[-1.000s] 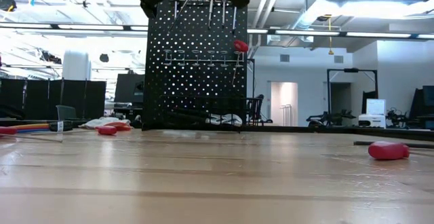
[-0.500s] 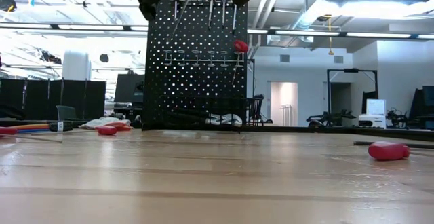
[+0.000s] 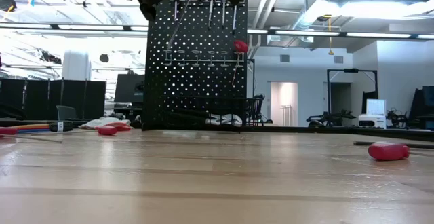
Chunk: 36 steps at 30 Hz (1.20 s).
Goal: Hang tools onto peg board
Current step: Hang the red allen wrench on the black pegboard
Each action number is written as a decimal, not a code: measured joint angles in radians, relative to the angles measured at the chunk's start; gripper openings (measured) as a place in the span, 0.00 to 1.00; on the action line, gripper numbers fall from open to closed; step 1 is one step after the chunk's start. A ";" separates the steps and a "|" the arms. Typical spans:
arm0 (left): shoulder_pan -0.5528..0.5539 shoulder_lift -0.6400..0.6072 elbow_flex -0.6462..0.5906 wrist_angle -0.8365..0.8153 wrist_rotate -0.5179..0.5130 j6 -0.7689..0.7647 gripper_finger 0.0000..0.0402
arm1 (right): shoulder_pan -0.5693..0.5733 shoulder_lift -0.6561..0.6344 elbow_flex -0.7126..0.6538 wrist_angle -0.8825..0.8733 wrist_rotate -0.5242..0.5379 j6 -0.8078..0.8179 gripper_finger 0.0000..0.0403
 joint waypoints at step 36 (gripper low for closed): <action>-0.358 -0.177 0.000 0.026 -0.143 0.548 0.11 | -0.028 -0.179 -0.305 0.695 -0.745 0.137 0.54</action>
